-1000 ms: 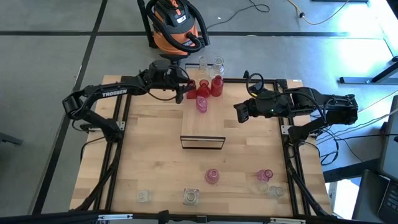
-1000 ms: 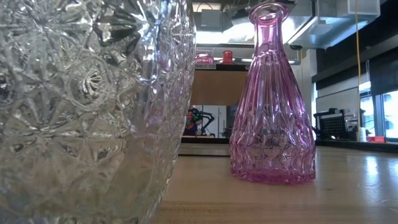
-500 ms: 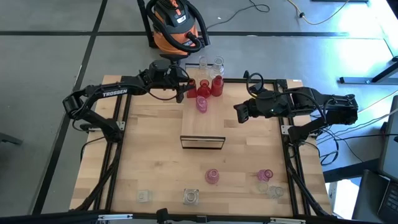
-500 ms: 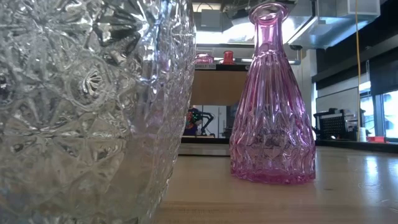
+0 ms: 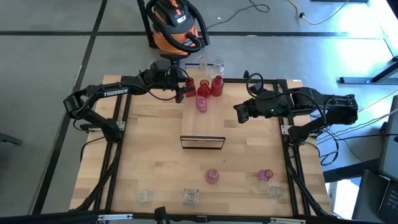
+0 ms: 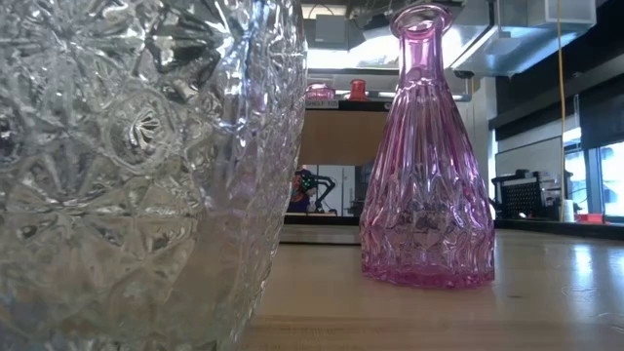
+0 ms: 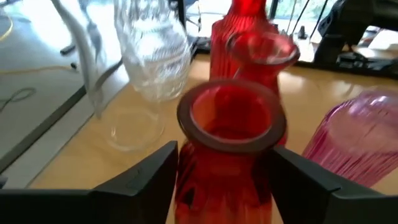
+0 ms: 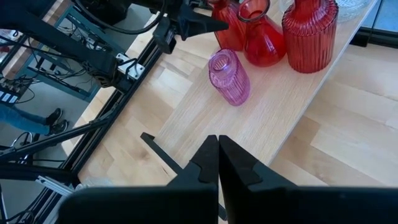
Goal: Sort vases onto shelf
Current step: Put the red vase on the shelf aligned with the other red vase
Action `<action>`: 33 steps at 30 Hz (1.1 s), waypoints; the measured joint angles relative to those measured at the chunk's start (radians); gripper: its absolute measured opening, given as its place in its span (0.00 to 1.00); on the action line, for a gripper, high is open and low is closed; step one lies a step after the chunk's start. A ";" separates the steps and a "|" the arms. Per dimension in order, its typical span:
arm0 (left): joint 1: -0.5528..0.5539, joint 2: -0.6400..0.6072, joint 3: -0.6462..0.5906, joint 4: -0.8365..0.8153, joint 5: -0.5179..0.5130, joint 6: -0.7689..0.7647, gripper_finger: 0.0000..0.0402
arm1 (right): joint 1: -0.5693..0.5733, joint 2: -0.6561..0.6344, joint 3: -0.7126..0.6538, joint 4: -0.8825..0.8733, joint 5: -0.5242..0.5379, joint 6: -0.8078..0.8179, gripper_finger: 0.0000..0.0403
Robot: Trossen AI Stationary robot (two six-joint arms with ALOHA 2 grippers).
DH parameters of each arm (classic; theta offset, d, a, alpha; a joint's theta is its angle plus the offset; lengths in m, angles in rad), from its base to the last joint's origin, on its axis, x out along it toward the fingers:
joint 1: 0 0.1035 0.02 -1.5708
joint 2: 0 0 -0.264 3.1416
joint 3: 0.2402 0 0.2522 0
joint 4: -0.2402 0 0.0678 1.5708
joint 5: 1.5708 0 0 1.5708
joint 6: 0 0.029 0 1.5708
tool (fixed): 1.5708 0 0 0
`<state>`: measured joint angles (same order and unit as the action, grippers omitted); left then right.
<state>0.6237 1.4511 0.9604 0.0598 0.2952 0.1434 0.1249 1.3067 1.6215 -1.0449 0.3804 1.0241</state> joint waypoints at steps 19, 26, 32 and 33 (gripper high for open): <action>-0.003 -0.003 0.000 0.046 0.061 -0.011 0.61 | 0.000 0.000 0.000 -0.001 -0.008 -0.001 0.00; 0.001 -0.005 0.002 0.094 0.059 -0.037 0.65 | 0.000 0.000 0.000 0.000 -0.012 -0.001 0.00; 0.001 -0.005 0.002 0.099 0.064 -0.041 0.68 | 0.000 0.000 0.000 0.002 -0.019 0.000 0.00; 0.001 -0.005 0.002 0.107 0.064 -0.048 0.68 | 0.000 0.000 0.000 0.002 -0.019 0.000 0.00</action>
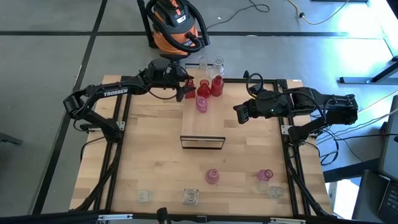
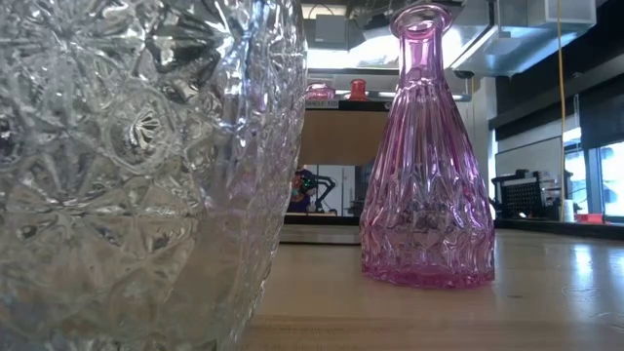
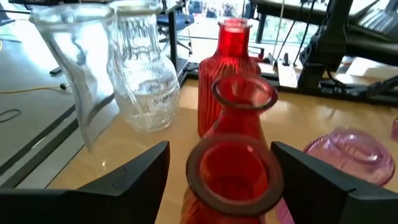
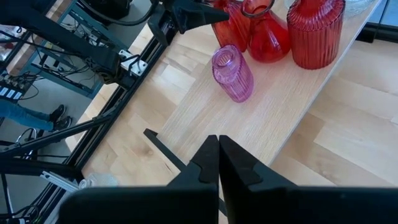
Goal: Sort vases onto shelf
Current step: Put the red vase on the shelf aligned with the other red vase, then put the transparent vase on the shelf aligned with the other transparent vases
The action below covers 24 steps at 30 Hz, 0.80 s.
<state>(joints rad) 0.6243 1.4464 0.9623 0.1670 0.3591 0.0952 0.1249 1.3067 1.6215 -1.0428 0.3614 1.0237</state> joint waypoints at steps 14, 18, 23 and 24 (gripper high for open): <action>0.002 -0.069 0.002 0.055 -0.019 -0.040 0.68 | 0.000 0.000 0.000 0.001 -0.006 -0.010 0.00; 0.002 -0.120 0.002 0.055 -0.047 -0.040 0.68 | 0.000 0.000 0.000 0.002 -0.006 -0.027 0.00; 0.002 -0.185 0.002 0.055 -0.090 -0.040 0.68 | 0.000 0.000 0.000 0.002 -0.005 -0.063 0.00; 0.002 -0.194 0.002 0.055 -0.095 -0.040 0.68 | 0.000 0.000 0.000 0.002 -0.005 -0.070 0.00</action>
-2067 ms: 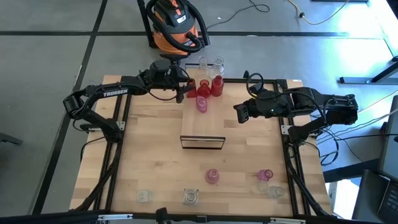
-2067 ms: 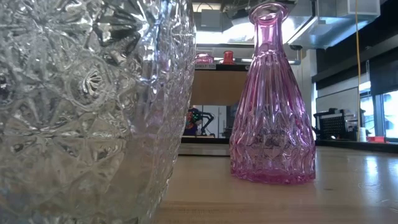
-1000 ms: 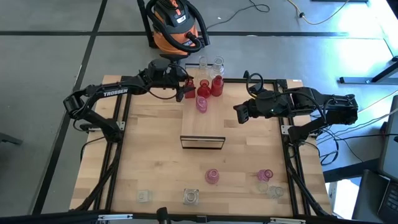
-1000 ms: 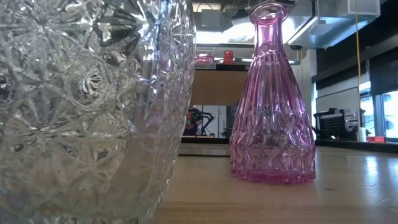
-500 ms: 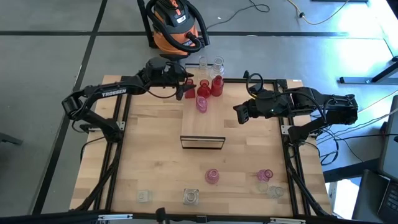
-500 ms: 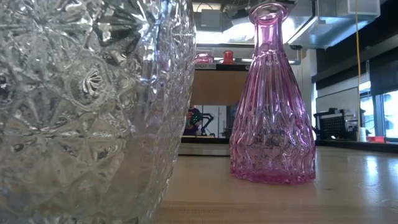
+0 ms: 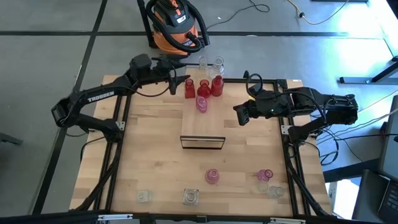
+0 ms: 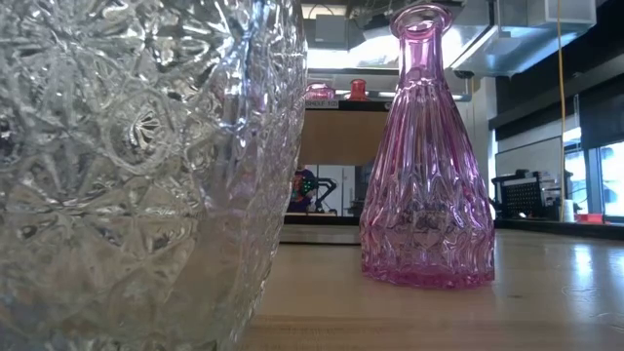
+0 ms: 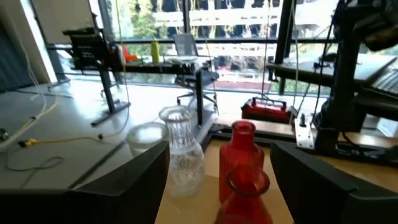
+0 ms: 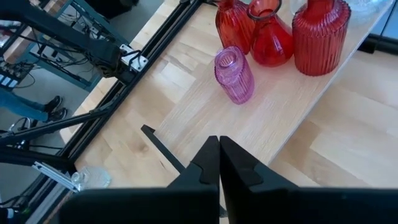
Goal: Sort vases onto shelf
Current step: Put the transparent vase on the shelf aligned with the other transparent vases
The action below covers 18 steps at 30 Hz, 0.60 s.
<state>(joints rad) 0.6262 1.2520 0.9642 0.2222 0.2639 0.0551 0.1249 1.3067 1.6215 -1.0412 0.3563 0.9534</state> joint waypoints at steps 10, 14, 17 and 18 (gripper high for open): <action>0.000 -0.097 0.000 -0.005 -0.044 -0.110 0.68 | 0.000 0.000 0.000 -0.001 0.006 -0.079 0.00; 0.000 -0.144 0.000 -0.005 -0.045 -0.169 0.68 | 0.000 0.000 0.000 -0.003 0.037 -0.114 0.00; -0.002 -0.189 0.000 -0.004 -0.045 -0.214 0.68 | -0.001 0.000 0.000 -0.003 0.085 -0.146 0.00; -0.004 -0.205 0.000 -0.004 -0.044 -0.233 0.68 | -0.001 0.000 0.000 -0.003 0.113 -0.150 0.00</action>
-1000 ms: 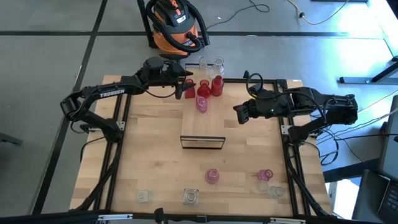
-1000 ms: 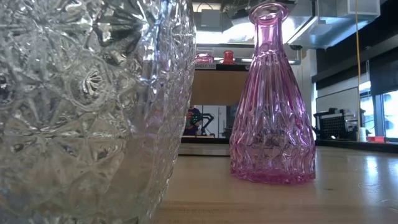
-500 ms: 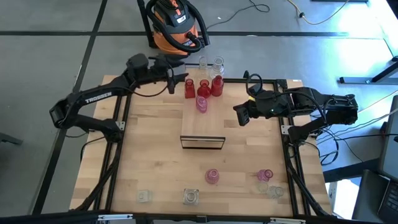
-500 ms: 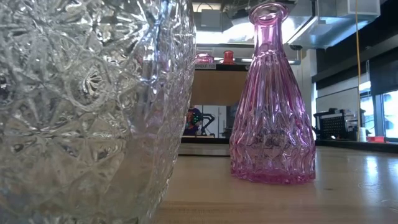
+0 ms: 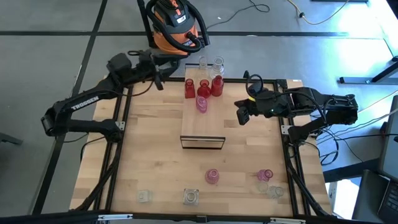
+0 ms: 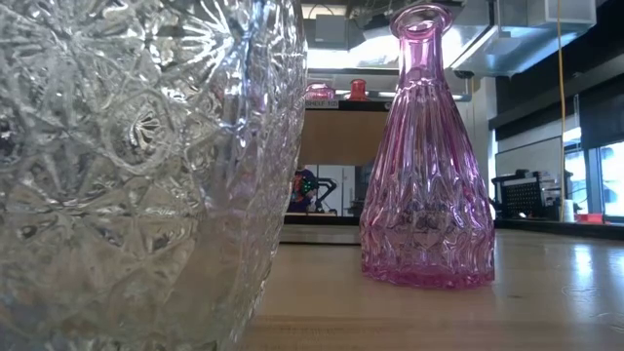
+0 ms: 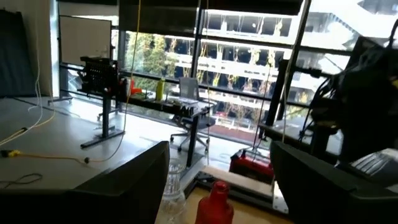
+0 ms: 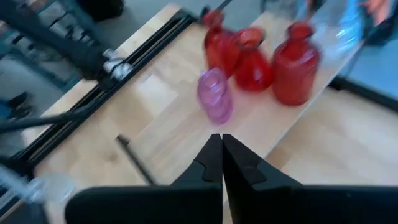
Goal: Sort vases onto shelf
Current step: Put the transparent vase on the shelf aligned with the other transparent vases
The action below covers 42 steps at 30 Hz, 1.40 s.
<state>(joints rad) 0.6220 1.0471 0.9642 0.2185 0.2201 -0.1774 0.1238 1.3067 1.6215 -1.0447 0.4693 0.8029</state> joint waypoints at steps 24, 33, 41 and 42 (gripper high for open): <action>-0.846 -0.084 0.000 -0.756 0.059 -0.835 0.59 | 0.000 0.000 0.000 0.006 0.153 -0.259 0.00; -1.175 0.084 0.000 -0.817 0.056 -1.221 0.59 | 0.000 0.000 0.000 0.018 0.194 -0.259 0.00; -1.346 0.267 0.000 -0.892 0.055 -1.604 0.59 | 0.000 0.000 0.000 0.024 0.140 -0.230 0.00; -1.366 0.295 0.000 -0.891 0.061 -1.634 0.59 | 0.000 0.000 0.000 0.025 0.140 -0.230 0.00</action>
<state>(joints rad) -0.7436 1.3418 0.9642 -0.6727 0.2815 -1.8110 0.1242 1.3071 1.6215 -1.0197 0.6098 0.5732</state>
